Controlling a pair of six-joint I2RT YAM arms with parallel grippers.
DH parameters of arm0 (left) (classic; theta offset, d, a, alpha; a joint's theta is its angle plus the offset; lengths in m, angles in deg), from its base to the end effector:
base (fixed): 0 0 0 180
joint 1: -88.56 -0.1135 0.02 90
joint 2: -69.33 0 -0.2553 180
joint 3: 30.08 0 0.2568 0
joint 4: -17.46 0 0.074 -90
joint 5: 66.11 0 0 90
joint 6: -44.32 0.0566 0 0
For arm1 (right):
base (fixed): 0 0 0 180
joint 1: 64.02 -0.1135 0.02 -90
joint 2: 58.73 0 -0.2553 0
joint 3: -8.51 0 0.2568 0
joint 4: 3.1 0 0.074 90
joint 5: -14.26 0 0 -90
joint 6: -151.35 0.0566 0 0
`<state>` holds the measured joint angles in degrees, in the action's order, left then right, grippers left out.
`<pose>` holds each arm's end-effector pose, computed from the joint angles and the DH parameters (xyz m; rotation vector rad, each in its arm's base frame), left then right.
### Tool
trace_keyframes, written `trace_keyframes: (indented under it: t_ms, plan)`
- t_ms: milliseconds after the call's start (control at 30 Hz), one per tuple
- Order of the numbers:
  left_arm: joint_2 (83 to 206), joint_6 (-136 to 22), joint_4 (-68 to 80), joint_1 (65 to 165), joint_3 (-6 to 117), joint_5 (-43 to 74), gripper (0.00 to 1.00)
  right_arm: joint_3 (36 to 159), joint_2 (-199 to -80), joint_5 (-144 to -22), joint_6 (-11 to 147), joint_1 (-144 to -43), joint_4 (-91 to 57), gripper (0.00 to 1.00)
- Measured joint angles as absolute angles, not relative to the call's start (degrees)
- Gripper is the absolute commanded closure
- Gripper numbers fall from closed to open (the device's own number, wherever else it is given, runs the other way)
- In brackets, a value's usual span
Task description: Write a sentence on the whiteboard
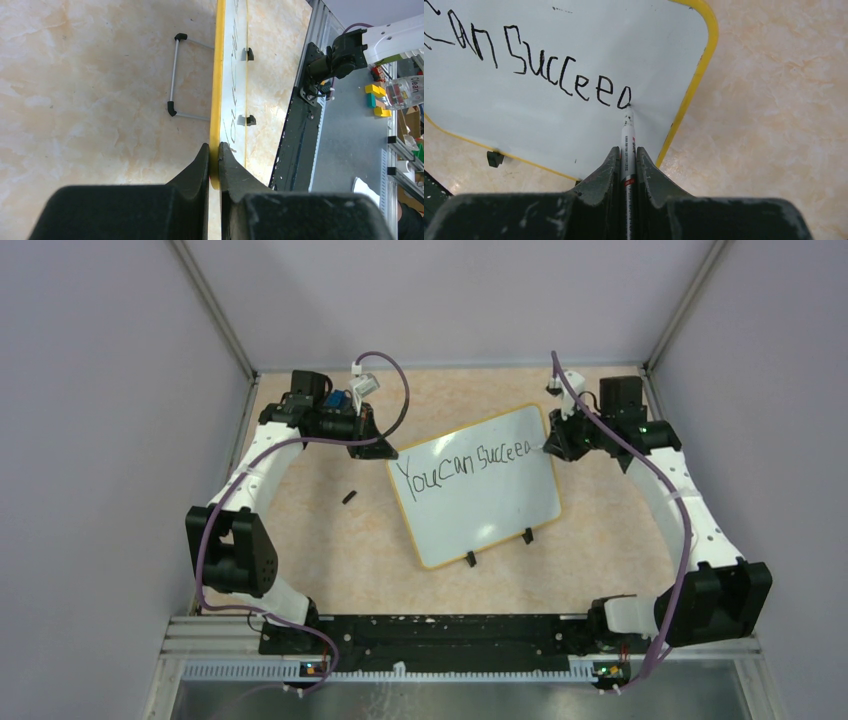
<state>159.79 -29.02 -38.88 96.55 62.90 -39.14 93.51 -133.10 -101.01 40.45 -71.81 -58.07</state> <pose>0.3272 -0.0969 0.2996 0.8794 2.0080 -1.2611 0.2872 0.0637 0.3192 -0.7720 2.1518 0.3975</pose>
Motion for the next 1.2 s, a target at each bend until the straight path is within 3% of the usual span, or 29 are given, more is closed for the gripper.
trace_keyframes:
  t_ms: [667,1200]
  plan:
    - [159.79,-28.99,-38.86,96.55,62.87,-39.12,1.00,98.76,-135.30,-100.03,42.06,-71.75,-55.18,1.00]
    - [159.79,-28.99,-38.49,96.55,62.72,-39.03,1.00,94.69,-133.75,-100.66,41.84,-71.75,-55.79,1.00]
